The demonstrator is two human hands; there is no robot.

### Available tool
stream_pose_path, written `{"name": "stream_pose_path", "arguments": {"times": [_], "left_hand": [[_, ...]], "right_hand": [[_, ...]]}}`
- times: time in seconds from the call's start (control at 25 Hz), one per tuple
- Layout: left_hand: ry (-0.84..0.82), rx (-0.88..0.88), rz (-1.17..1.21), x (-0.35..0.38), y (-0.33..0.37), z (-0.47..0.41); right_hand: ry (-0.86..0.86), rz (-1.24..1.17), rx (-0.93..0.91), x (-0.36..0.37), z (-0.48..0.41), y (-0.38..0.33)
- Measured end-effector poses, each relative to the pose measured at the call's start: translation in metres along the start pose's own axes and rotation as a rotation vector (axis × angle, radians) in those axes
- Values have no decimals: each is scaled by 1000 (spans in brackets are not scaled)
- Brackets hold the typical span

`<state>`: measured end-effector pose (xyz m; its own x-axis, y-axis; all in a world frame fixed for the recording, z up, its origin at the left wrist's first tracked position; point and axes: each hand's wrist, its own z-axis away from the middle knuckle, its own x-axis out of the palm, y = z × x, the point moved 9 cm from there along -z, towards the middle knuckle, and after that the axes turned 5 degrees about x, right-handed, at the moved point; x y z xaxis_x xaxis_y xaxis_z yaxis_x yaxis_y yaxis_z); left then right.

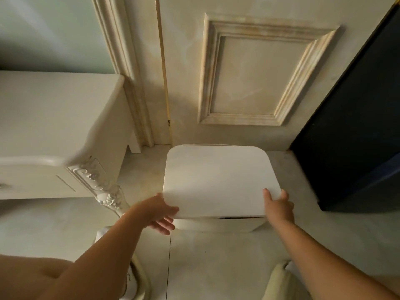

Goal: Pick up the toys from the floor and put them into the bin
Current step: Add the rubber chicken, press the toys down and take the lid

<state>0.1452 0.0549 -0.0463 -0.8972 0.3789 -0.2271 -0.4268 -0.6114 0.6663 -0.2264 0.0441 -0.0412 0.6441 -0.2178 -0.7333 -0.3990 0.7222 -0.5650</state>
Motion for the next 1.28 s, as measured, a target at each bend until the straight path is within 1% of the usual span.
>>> {"name": "stream_pose_path", "arguments": {"times": [0.08,0.2,0.28,0.44,0.52,0.64,0.72,0.84,1.04,1.2,1.28], "left_hand": [[-21,-12,126,5,-9,0],[-13,12,288,9,-10,-2],[6,18,354,13,-10,-3],[69,59,498,20,-8,-9],[123,90,516,16,-3,-16],[178,127,510,5,6,-29],[206,132,515,-1,13,-39],[223,117,510,-9,26,-56],[257,87,489,-23,48,-87],[273,63,538,-28,57,-108],[296,78,566,-29,60,-114]], "right_hand": [[-11,4,10,1,6,7],[-57,-81,58,6,18,18],[-68,-122,69,6,21,17],[-1,-59,24,4,18,6],[11,-57,-4,6,16,0],[-21,-87,-25,13,3,-18],[-30,-53,-34,19,-15,-31],[-51,-10,-36,29,-36,-49],[-70,-45,-6,40,-66,-72],[-88,-71,25,45,-84,-82],[-90,-85,21,46,-90,-88]]}}
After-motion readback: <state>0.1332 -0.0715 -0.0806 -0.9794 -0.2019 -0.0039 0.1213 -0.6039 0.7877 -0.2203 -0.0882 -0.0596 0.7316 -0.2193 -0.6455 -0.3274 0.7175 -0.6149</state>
